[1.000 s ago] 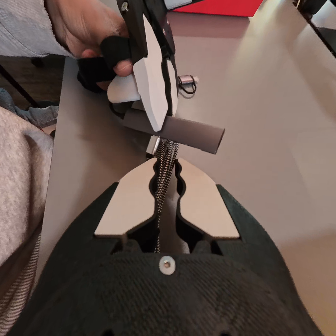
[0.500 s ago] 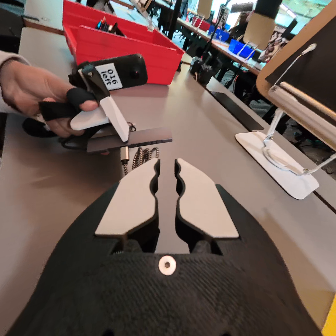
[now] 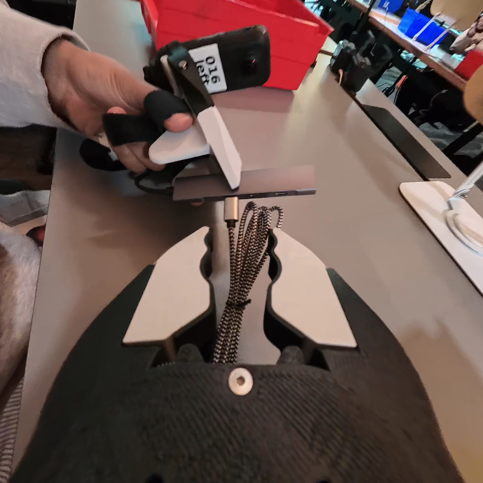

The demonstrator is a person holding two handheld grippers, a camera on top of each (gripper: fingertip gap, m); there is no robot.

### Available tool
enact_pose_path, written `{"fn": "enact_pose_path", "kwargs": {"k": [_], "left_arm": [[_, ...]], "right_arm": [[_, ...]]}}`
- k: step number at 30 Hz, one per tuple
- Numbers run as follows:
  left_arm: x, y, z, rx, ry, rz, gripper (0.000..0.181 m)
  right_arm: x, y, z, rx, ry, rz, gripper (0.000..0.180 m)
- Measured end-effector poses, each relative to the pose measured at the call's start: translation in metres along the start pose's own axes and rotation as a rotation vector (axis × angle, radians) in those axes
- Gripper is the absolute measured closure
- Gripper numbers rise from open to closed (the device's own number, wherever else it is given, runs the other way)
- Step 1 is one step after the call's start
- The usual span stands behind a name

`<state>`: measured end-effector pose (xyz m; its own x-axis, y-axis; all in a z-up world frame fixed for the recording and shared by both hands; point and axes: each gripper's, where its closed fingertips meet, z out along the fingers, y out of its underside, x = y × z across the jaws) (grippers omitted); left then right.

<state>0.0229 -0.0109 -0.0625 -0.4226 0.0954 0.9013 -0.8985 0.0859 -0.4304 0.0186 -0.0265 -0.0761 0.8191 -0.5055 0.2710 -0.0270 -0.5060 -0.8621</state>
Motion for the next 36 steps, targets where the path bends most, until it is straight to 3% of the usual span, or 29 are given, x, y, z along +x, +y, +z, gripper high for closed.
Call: {"fn": "enact_pose_path", "kwargs": {"k": [1,4,6,8,12,17,18,21,27,36], "left_arm": [[0.000,0.001,0.001,-0.004,-0.003,0.007,0.172],[0.003,0.002,0.002,-0.006,0.013,0.007,0.172],[0.004,0.004,0.004,-0.019,0.021,0.013,0.172],[0.003,0.006,0.005,-0.027,0.005,0.031,0.171],[-0.003,0.012,0.005,-0.082,-0.064,0.090,0.157],[-0.007,0.027,0.010,-0.191,-0.127,0.178,0.160],[-0.008,0.028,0.010,-0.202,-0.131,0.187,0.170],[-0.008,0.032,0.010,-0.234,-0.146,0.211,0.172],[-0.003,0.030,0.011,-0.225,-0.128,0.233,0.171],[0.006,-0.011,-0.008,0.046,0.011,0.054,0.171]], "right_arm": [[-0.002,0.003,0.002,-0.018,0.000,-0.024,0.138],[-0.005,0.011,0.006,-0.079,0.025,-0.110,0.139],[-0.003,0.014,0.007,-0.109,0.075,-0.178,0.156],[-0.006,0.017,0.008,-0.135,0.075,-0.241,0.159],[-0.014,0.022,0.008,-0.157,0.048,-0.333,0.162],[-0.030,0.027,0.006,-0.169,-0.012,-0.496,0.163],[-0.033,0.029,0.006,-0.174,-0.020,-0.530,0.163],[-0.036,0.031,0.006,-0.185,-0.017,-0.592,0.163],[-0.033,0.026,0.000,-0.141,-0.024,-0.576,0.162],[0.005,-0.021,-0.016,0.083,0.192,-0.397,0.156]]}}
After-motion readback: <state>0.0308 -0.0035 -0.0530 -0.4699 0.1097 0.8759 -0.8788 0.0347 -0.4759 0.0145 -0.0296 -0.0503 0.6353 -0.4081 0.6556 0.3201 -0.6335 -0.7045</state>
